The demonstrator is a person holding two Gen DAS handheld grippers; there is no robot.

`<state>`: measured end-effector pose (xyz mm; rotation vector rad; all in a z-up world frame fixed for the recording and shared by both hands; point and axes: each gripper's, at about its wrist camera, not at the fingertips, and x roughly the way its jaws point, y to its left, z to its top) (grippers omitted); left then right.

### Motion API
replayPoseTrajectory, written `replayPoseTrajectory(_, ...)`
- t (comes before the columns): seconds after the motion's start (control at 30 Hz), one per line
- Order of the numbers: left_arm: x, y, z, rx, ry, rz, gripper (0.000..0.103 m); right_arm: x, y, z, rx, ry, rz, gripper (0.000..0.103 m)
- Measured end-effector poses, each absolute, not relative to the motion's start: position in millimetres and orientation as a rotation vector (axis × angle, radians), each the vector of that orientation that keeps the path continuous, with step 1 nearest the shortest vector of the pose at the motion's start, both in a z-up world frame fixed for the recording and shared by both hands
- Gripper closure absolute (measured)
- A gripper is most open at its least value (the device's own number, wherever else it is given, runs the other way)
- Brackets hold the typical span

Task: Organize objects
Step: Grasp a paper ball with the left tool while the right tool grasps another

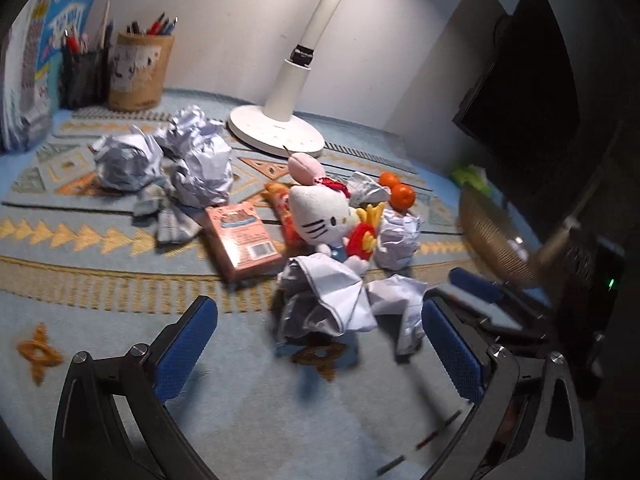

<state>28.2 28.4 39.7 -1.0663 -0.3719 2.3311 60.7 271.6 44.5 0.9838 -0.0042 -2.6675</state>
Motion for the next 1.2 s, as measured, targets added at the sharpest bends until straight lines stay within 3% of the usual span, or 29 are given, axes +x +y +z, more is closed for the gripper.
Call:
replayPoseTrajectory(0.17, 9.8, 53.0, 24.7, -1.168, -0.351, 2.283, 0.002, 49.7, 260.1, 33.4, 1.097, 0.061, -2.614, 0.034)
replayPoseTrajectory(0.27, 7.6, 68.7, 17.5, -1.206, -0.317, 2.279, 0.008, 42.7, 258.0, 26.1, 1.163, 0.076, -2.583, 0.032)
replayPoseTrajectory(0.33, 6.1, 75.9, 13.8, -1.232, -0.306, 2.263, 0.029, 37.0, 255.5, 20.8, 1.214, 0.092, -2.577, 0.032)
replayPoseTrajectory(0.4, 5.1, 76.8, 13.3, -1.239, -0.301, 2.283, 0.038, 35.8, 253.8, 18.7, 1.226, 0.107, -2.572, 0.032)
replayPoseTrajectory(0.43, 3.8, 76.1, 12.1, -1.243, -0.311, 2.287, 0.049, 36.1, 253.2, 18.4, 1.227, 0.115, -2.575, 0.034)
replayPoseTrajectory(0.47, 3.0, 74.9, 10.9, -1.248, -0.328, 2.282, 0.051, 36.1, 252.6, 18.1, 1.225, 0.119, -2.568, 0.044)
replayPoseTrajectory(0.53, 3.5, 71.5, 9.7, -1.249, -0.356, 2.269, 0.056, 38.9, 251.3, 20.2, 1.206, 0.134, -2.592, 0.049)
replayPoseTrajectory(0.73, 30.3, 68.6, 28.0, -1.141, -0.315, 2.321, 0.057, 69.6, 263.5, 46.0, 0.984, 0.091, -2.709, 0.051)
replayPoseTrajectory(1.03, 58.2, 110.8, 33.8, -1.057, -0.178, 2.331, 0.057, 94.0, 316.7, 32.5, 1.195, 0.079, -2.749, 0.048)
replayPoseTrajectory(1.2, 63.7, 124.1, 33.2, -1.075, -0.119, 2.353, 0.057, 101.8, 327.4, 25.2, 1.214, -0.004, -2.715, 0.036)
